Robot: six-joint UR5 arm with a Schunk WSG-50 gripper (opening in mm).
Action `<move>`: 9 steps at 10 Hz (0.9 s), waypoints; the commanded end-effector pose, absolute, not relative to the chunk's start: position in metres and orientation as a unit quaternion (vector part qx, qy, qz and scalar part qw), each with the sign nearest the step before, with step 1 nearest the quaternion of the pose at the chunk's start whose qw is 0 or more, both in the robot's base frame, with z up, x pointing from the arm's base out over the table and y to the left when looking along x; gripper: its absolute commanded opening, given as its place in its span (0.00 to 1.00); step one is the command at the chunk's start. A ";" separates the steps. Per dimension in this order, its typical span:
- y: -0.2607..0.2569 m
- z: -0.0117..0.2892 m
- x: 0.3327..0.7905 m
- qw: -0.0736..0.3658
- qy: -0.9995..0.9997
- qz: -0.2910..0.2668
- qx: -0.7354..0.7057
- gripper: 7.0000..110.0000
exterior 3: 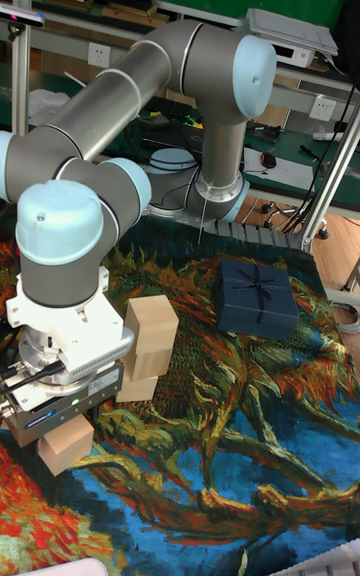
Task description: Stack the blocks in a vertical line of five
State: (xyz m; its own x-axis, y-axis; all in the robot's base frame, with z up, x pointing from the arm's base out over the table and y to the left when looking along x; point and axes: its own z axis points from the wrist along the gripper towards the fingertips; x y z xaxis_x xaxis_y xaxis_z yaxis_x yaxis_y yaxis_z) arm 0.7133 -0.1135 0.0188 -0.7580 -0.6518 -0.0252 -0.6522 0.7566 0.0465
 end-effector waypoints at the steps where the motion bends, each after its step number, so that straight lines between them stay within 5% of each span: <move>1: -0.114 0.015 0.717 0.010 0.939 0.025 -0.342 0.57; 9: -0.113 0.011 0.717 0.012 0.941 0.026 -0.336 0.57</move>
